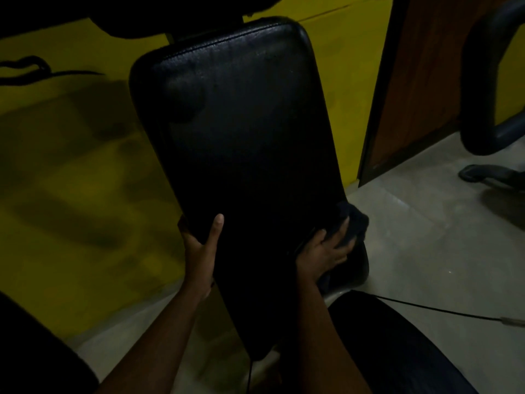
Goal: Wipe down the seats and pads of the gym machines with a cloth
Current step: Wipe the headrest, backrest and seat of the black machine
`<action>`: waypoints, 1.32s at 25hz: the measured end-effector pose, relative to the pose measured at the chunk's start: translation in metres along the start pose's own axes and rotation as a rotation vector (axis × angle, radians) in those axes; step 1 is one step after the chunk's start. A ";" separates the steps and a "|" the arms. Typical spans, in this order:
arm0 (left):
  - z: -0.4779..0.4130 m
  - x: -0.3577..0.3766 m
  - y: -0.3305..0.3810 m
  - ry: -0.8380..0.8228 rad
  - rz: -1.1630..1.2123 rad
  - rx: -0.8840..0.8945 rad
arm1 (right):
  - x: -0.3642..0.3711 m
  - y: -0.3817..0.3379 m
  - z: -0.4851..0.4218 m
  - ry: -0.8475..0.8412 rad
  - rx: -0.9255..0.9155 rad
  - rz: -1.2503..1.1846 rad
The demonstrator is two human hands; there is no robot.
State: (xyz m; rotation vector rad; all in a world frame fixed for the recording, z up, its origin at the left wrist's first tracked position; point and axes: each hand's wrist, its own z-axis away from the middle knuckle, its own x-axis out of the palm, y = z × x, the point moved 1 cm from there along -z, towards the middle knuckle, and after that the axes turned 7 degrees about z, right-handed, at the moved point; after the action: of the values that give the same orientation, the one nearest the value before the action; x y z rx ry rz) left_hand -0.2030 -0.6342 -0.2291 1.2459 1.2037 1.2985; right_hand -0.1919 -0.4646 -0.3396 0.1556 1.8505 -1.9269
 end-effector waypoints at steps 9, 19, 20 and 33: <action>0.008 0.001 -0.007 0.010 -0.042 0.112 | -0.013 -0.035 0.142 -0.210 -0.423 -0.076; 0.035 -0.020 -0.103 -0.034 -0.280 0.008 | -0.001 0.110 0.092 -0.076 0.077 -0.136; 0.036 -0.020 -0.102 -0.036 -0.280 0.007 | -0.003 0.109 0.090 -0.077 0.107 -0.129; 0.037 -0.023 -0.102 -0.071 -0.238 -0.019 | 0.006 0.064 0.004 0.071 -0.116 -0.166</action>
State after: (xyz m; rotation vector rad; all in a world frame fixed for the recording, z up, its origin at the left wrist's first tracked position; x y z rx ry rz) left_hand -0.1654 -0.6478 -0.3325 1.0889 1.2445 1.0810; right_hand -0.1711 -0.4696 -0.4000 0.0351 2.0749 -1.9375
